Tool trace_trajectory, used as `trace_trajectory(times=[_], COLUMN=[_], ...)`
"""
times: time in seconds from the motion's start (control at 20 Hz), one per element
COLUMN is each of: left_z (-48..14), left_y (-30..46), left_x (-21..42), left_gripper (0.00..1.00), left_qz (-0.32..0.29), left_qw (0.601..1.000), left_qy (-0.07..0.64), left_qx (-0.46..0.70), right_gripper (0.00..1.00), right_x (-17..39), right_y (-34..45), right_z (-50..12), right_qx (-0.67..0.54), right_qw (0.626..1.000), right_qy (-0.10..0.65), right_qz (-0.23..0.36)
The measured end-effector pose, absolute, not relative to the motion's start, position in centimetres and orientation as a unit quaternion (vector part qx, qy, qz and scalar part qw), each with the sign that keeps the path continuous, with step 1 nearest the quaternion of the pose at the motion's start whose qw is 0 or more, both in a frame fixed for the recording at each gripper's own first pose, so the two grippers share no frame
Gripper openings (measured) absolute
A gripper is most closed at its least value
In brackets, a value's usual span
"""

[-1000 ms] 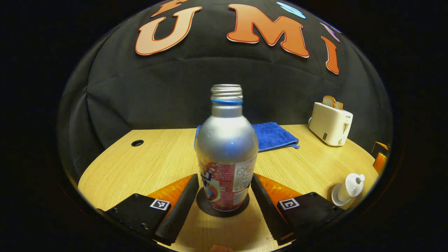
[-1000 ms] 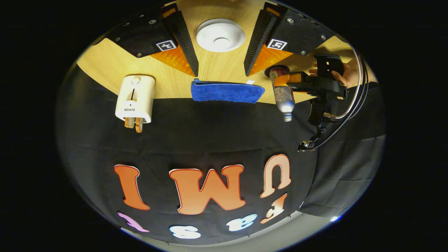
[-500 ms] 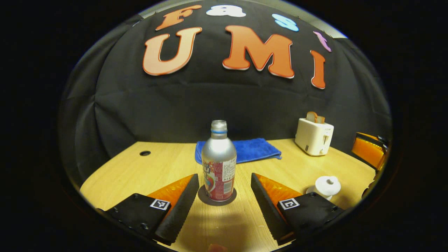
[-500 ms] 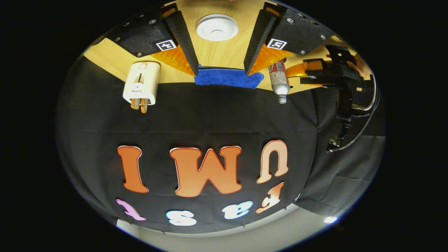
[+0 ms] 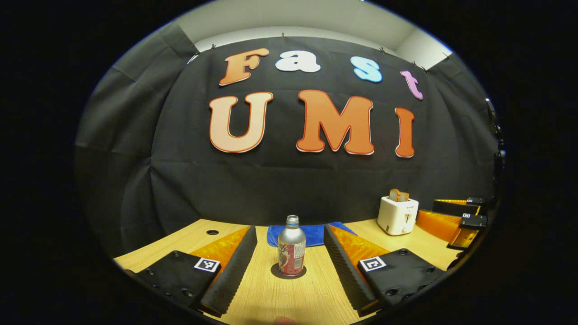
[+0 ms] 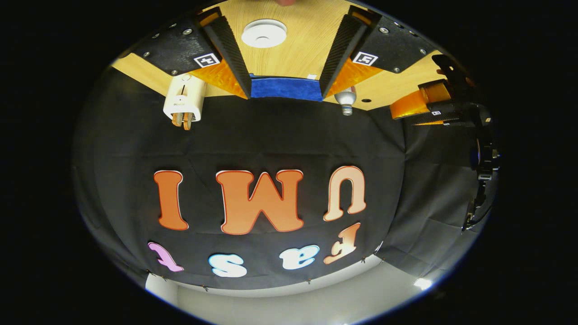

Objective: Open the teacup lid with one hand, grasp the water bottle and pour water into the teacup with the other hand; after pouring, place the water bottle on the coaster and then close the teacup lid.

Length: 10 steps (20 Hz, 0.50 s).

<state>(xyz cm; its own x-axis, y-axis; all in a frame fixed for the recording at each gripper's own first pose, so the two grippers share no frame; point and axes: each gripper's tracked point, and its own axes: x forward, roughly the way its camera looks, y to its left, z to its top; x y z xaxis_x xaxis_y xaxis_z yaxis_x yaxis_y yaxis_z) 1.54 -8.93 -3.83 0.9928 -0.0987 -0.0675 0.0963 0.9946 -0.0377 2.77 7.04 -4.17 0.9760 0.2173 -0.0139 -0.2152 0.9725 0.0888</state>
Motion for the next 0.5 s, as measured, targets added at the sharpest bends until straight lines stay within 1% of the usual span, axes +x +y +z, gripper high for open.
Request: trace_trajectory(times=[0.25, 0.5], left_z=[-0.4, 2.1], left_y=[-6.3, -4.8], left_x=[0.3, -0.2], left_gripper=[0.96, 0.96], left_qz=[-0.023, -0.007], left_qw=[1.000, 1.000], left_qy=[0.004, -0.006], left_qx=[-0.014, 0.007], right_gripper=[0.92, 0.92], right_x=[1.5, 1.6], right_y=[6.1, 5.7], right_z=[-2.2, -0.7], right_qx=[0.033, 0.035], right_qw=[0.995, 0.996], right_qy=[0.002, 0.000], right_qz=[0.091, 0.082])
